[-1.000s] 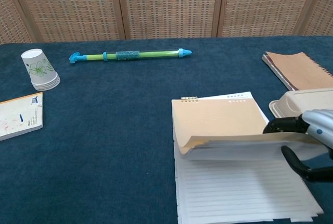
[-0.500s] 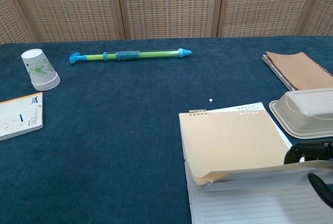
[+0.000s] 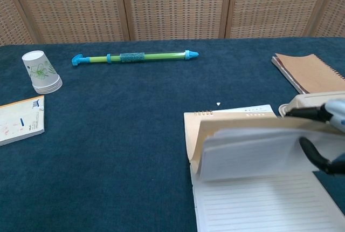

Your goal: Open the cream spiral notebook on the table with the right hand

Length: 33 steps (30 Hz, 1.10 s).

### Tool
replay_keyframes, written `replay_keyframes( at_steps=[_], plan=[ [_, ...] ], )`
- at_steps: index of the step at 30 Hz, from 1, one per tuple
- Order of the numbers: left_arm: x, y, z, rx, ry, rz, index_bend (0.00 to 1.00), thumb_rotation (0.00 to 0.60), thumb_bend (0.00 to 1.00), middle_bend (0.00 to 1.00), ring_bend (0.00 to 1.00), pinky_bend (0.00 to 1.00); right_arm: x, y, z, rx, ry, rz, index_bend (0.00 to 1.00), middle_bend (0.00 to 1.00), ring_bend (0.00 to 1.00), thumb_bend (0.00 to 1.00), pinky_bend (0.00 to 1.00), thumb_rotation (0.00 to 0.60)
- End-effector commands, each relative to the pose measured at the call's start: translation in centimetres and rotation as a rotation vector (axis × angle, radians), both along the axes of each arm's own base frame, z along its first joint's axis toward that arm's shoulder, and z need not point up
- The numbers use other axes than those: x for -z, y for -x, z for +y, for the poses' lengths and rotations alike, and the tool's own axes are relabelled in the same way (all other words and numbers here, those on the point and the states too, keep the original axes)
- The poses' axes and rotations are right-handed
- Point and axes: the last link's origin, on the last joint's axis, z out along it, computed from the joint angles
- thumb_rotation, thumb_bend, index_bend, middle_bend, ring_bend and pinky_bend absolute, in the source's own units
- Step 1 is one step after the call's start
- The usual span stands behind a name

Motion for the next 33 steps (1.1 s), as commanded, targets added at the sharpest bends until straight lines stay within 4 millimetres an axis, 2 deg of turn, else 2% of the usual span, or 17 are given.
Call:
replay_keyframes(
  at_steps=[1, 7, 11, 13, 16, 25, 33],
  plan=[
    [0.2, 0.3, 0.2, -0.007, 0.005, 0.002, 0.0, 0.6, 0.12, 0.0, 0.0, 0.0, -1.0, -1.3, -3.9, 0.008, 0.044, -0.005, 0.6, 0.53, 0.5, 0.81, 0.53, 0.6],
    [0.6, 0.7, 0.6, -0.029, 0.013, 0.005, 0.0, 0.6, 0.12, 0.0, 0.0, 0.0, -3.0, -3.5, -9.0, 0.005, 0.123, 0.001, 0.6, 0.53, 0.5, 0.81, 0.53, 0.6],
    [0.6, 0.8, 0.7, -0.033, 0.01, 0.007, 0.0, 0.6, 0.12, 0.0, 0.0, 0.0, -3.5, -4.4, -10.7, 0.003, 0.143, 0.017, 0.6, 0.53, 0.51, 0.8, 0.53, 0.6],
    [0.4, 0.9, 0.9, -0.038, 0.003, 0.006, 0.0, 0.6, 0.12, 0.0, 0.0, 0.0, -3.9, -5.3, -12.3, 0.003, 0.156, 0.023, 0.6, 0.53, 0.51, 0.8, 0.53, 0.6],
    [0.4, 1.0, 1.1, -0.04, 0.001, 0.003, 0.0, 0.6, 0.12, 0.0, 0.0, 0.0, -3.7, -6.5, -14.2, 0.006, 0.156, 0.046, 0.6, 0.53, 0.51, 0.8, 0.53, 0.6],
    [0.5, 1.5, 1.3, -0.057, 0.004, 0.002, 0.0, 0.6, 0.12, 0.0, 0.0, 0.0, -2.5, -8.8, -17.1, 0.01, 0.15, 0.064, 0.6, 0.53, 0.51, 0.8, 0.53, 0.6],
    [0.4, 2.1, 1.7, -0.082, -0.001, 0.009, 0.0, 0.6, 0.12, 0.0, 0.0, 0.0, -0.4, -10.8, -21.6, 0.045, 0.147, 0.094, 0.6, 0.53, 0.51, 0.8, 0.53, 0.6]
  ],
)
